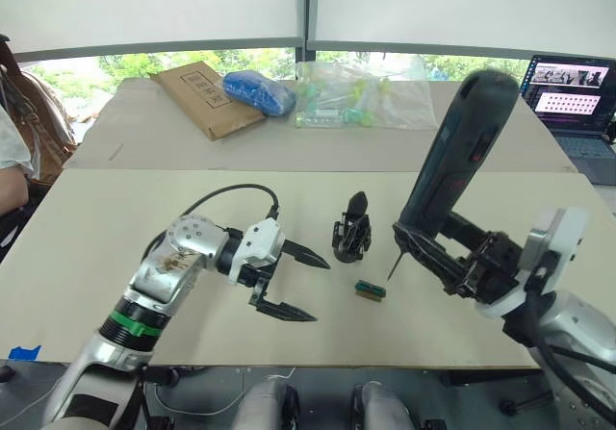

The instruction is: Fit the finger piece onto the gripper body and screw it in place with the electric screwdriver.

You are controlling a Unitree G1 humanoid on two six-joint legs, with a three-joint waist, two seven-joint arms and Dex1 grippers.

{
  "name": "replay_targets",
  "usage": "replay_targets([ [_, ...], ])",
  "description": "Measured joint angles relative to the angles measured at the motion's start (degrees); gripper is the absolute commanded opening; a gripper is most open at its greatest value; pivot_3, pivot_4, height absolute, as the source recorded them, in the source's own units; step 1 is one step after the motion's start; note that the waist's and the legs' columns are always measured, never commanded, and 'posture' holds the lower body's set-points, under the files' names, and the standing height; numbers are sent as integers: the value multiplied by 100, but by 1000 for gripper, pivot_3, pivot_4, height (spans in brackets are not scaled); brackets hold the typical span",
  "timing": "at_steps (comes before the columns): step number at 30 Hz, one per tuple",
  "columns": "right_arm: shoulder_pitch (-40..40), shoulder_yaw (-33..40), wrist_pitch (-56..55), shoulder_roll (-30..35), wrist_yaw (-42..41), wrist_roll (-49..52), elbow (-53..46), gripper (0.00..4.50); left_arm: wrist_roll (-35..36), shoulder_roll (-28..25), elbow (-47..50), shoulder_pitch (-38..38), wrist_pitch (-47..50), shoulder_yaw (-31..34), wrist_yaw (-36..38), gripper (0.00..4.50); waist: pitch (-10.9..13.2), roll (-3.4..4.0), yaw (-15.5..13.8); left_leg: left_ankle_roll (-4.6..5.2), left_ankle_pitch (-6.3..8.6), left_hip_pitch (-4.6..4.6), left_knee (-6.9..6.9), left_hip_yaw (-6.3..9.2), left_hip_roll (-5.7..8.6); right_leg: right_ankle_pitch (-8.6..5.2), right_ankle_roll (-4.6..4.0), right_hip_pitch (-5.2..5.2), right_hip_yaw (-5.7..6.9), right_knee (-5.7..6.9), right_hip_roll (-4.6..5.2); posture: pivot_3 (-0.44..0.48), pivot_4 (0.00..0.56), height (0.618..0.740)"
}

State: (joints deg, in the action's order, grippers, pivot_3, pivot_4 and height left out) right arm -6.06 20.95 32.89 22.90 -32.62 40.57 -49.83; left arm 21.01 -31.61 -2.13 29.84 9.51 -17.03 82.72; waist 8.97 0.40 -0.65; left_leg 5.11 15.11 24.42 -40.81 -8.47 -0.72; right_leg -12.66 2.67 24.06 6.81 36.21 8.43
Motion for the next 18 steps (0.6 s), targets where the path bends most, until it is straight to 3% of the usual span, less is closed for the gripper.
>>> replay_targets([
  [18,-339,-988,-1313,-181,-159,-741,716,1890,-518,808,-1482,170,-693,-125,100,4500,-1,-1,1,3,2,-1,0,2,-3,0,-2,0,-1,1,0,0,150,732],
])
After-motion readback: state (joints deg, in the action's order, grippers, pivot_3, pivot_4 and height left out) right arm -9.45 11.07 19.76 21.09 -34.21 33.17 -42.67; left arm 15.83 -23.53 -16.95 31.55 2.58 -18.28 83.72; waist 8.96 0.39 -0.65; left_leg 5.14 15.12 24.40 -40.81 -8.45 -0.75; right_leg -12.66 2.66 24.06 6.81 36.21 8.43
